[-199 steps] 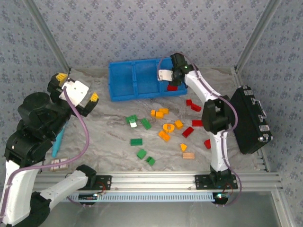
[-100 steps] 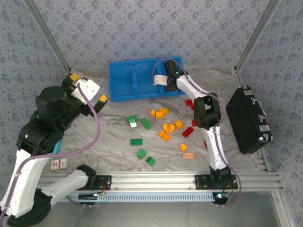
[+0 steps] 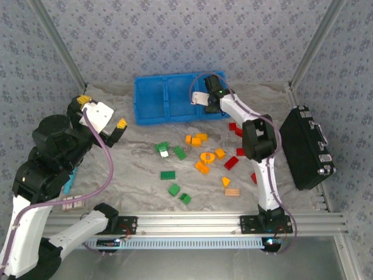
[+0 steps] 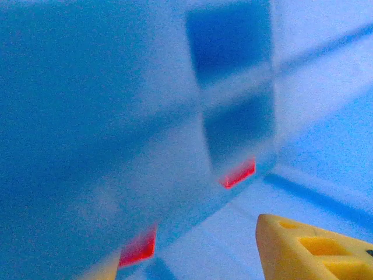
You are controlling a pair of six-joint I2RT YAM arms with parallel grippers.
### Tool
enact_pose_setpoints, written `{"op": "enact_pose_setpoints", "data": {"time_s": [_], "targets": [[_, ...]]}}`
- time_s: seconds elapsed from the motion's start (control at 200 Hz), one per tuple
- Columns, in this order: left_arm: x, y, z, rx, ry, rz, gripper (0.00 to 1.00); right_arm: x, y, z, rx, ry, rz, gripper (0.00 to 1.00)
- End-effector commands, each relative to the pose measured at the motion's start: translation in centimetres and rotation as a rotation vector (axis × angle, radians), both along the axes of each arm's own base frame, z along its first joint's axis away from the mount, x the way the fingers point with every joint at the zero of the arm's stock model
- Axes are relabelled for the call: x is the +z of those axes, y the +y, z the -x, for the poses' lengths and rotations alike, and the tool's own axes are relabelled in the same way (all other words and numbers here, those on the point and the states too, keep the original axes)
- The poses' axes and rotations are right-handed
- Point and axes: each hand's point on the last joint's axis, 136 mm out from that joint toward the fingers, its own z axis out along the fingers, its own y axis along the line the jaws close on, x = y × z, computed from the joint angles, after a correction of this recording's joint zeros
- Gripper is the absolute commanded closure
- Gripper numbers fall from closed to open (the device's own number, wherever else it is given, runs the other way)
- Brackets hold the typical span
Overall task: Sort the legos into containers by color
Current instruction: Place the lego in the container, then pick up the lego from the middle-right of the table.
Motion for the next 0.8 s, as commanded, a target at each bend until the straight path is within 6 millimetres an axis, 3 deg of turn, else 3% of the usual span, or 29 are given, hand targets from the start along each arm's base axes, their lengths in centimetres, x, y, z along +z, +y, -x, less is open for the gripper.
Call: {"op": "enact_pose_setpoints", "data": {"time_s": [0.0,0.16,0.44,0.595,0.725,0.745,0.795], "targets": [[1.0,-0.3,0.1,-0.009,-0.036,0.048,0.00,5.9,-1.4,1.4,-0.092,-0.088,-0.102,0.37],[1.1,-0.6,0.2,-0.028,-0.034,0.060,0.00,7.1,-2.6,5.7,-0.161,-0.081,-0.190,0.36],[1.1,-1.0,0.6,-0.056,-0.026,0.089,0.00,4.5,-8.2,13.4,-0.291,0.065,-0.317,0.34],[0.6,-1.2,0.5,-0.063,-0.008,0.078,0.00,3.1,-10.9,15.4,-0.414,0.131,-0.332,0.29],[0.2,-1.6,0.4,-0.077,0.010,0.070,0.00,2.6,-11.7,16.0,-0.435,0.170,-0.349,0.27],[0.1,-1.6,0.5,-0.079,0.012,0.070,0.00,1.3,-11.9,16.9,-0.440,0.205,-0.337,0.27],[0.1,-1.8,0.5,-0.089,0.016,0.073,0.00,0.8,-12.1,16.9,-0.443,0.215,-0.336,0.27]]}}
